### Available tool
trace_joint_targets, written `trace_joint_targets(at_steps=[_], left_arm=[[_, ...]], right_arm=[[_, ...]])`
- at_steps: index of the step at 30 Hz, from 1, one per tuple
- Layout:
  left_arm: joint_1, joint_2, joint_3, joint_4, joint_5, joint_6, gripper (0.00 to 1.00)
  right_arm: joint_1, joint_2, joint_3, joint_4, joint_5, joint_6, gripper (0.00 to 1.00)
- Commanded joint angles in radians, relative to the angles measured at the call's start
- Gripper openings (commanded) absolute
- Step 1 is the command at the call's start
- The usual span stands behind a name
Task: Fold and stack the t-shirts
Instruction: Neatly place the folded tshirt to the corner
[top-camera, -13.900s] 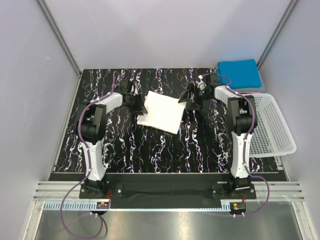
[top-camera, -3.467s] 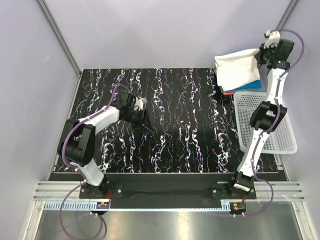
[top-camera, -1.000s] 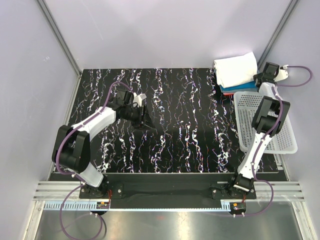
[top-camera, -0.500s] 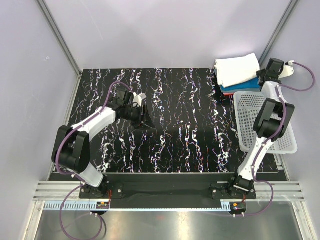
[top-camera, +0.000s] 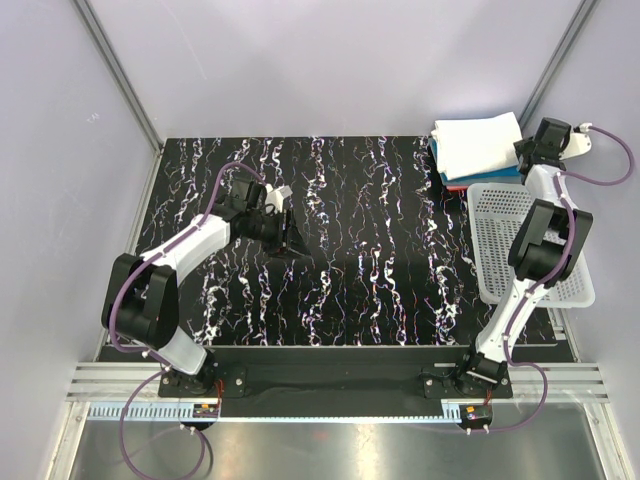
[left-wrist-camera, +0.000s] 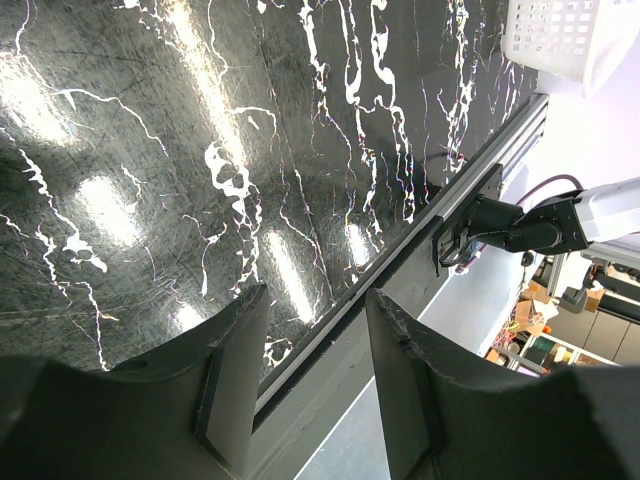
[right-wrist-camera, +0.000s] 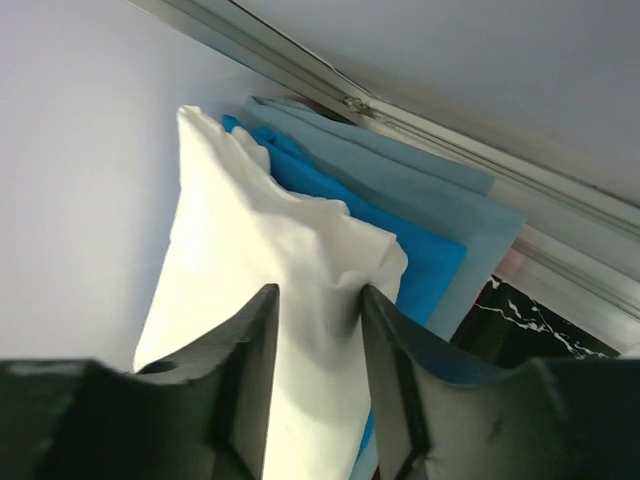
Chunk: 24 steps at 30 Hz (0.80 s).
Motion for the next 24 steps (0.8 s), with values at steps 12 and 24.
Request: trace_joint_targets(at_steps=[12,24], left_arm=[[0.004,-0.039,-0.001,0.026,0.019,0.004,0.49],[0.004,-0.010,0.007,0.012,-0.001,0.011,0.50]], right_arm=[[0.000,-0.106,0.070,-0.137,-0.029,-0.097,0.34],[-0.009,0.163,0.234,-0.196,-0.132,-0.124,0.24]])
